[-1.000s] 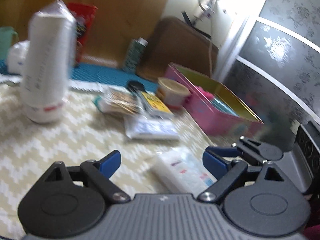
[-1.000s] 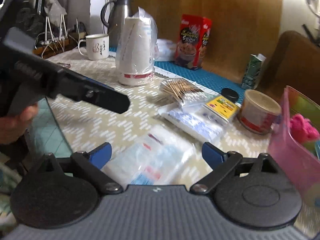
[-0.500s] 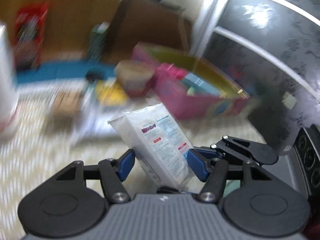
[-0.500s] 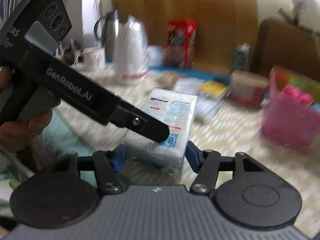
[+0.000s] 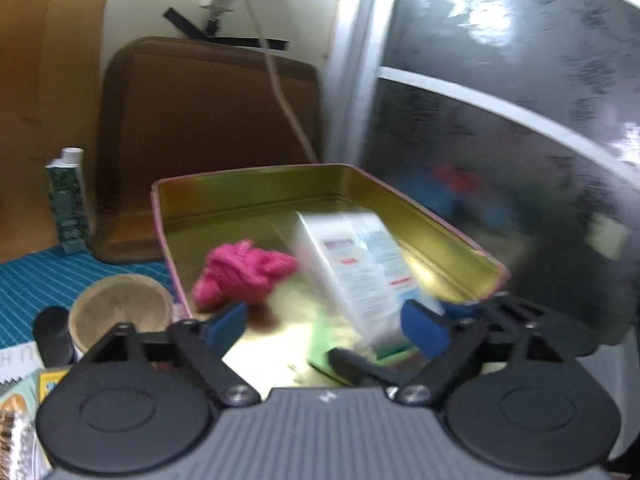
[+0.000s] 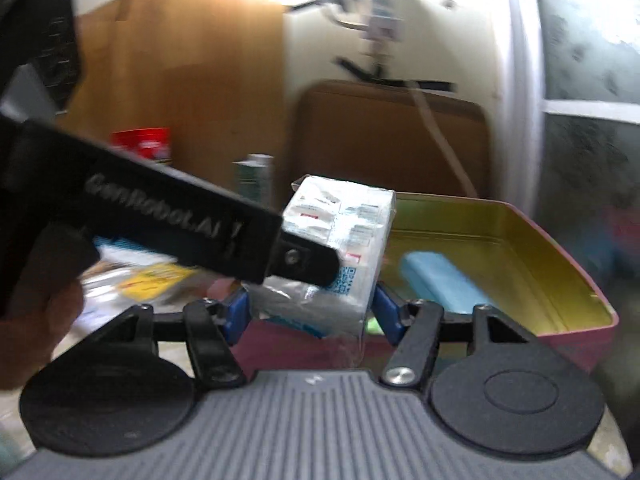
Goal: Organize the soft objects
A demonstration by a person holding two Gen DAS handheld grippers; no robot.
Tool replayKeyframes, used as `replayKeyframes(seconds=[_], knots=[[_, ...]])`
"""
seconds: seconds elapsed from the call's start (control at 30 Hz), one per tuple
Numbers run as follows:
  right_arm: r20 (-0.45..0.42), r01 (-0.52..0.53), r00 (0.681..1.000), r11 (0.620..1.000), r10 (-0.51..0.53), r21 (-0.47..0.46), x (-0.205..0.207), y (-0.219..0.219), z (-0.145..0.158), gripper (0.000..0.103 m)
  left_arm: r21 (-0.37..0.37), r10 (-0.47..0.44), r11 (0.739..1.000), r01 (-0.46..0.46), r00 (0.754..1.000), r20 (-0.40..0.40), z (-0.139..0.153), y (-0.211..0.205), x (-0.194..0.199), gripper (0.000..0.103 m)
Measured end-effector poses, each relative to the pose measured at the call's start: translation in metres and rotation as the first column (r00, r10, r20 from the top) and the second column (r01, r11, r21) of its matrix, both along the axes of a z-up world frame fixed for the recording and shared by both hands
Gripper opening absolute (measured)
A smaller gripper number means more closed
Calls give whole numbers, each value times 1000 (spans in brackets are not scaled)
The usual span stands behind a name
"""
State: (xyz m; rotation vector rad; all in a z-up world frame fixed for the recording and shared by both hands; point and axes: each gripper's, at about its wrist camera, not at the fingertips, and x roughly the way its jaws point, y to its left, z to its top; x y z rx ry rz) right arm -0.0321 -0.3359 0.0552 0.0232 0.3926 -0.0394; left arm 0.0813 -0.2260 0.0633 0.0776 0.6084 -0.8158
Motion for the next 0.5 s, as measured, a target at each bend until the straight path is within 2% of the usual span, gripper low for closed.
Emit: replayKeyframes(seconds=[0.07, 0.13, 0.23, 0.27, 0.33, 0.43, 0.5], knots=[[-22, 84, 996, 996, -85, -22, 15, -9, -7, 84, -2, 20, 1000, -20, 999, -25, -6, 2, 3, 89], [-34, 141, 989, 990, -142, -20, 20, -20, -16, 86, -30, 10, 999, -11, 1000, -30, -5, 16, -3, 89], [-13, 172, 985, 984, -172, 39, 9, -30, -18, 92, -53, 16, 998, -14, 1000, 22, 0, 40, -21, 89], [-2, 181, 983, 982, -181, 44, 4, -28, -17, 94, -84, 25, 996, -22, 999, 34, 1, 57, -29, 90], [36, 187, 981, 981, -189, 55, -5, -24, -13, 94, -123, 32, 992, -30, 999, 19, 4, 84, -37, 90], [141, 162, 975, 984, -171, 76, -24, -11, -6, 92, -178, 83, 981, -82, 997, 0, 3, 143, -53, 89], [171, 99, 979, 992, -111, 79, -31, 7, 1, 81, -193, 157, 969, -156, 988, -11, -2, 183, -57, 87]])
